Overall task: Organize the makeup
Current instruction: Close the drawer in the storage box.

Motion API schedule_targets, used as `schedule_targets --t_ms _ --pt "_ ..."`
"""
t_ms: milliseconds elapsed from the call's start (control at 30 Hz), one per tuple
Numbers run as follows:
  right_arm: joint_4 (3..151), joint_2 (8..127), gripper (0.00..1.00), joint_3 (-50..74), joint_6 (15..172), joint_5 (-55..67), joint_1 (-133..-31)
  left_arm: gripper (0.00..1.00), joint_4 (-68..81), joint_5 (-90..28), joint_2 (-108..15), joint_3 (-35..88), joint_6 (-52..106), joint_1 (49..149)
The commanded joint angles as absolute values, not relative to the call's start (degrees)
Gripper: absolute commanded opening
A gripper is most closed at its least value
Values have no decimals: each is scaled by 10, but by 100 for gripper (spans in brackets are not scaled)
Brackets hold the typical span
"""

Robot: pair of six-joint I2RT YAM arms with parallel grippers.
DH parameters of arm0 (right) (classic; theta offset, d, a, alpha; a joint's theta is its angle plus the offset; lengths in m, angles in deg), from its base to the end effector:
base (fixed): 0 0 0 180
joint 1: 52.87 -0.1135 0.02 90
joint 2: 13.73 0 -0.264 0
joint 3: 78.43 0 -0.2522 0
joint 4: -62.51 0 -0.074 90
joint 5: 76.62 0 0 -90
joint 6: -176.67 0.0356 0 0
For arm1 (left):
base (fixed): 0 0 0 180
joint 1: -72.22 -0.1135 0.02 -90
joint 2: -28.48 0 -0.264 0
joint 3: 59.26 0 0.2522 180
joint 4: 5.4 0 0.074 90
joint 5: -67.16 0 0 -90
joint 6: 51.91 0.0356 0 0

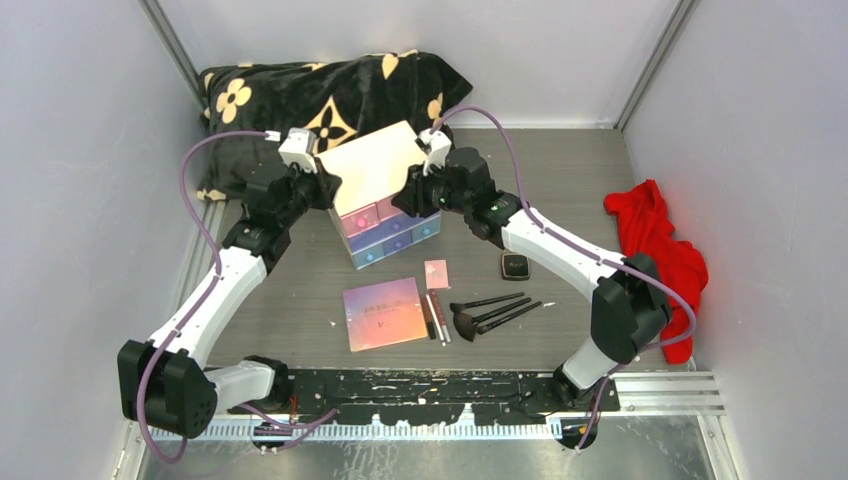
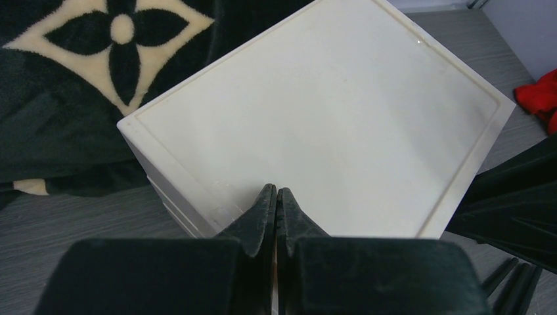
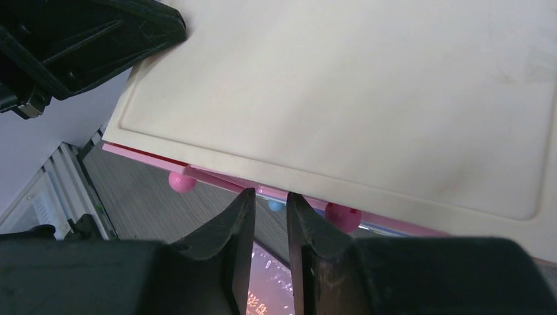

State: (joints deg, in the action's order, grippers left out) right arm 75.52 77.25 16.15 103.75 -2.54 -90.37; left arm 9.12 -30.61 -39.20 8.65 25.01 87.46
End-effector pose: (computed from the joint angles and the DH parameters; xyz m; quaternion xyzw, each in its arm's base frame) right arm 0.2940 0.2379 0.3186 -0.2221 0.7770 0.3650 0.4622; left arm 0.2668 -0.0777 0.3318 0.0564 0.7868 -0.2016 0.5806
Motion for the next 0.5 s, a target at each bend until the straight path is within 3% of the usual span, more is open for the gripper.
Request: schedule_targets --t_ms 0,100,467 --pt "706 725 31 162 995 43 -907 0 233 -300 -408 63 260 872" --pt "747 694 35 177 966 59 -913 2 235 -297 -411 70 256 872" --pt "840 594 53 247 958 69 -912 28 252 -273 -416 105 269 872"
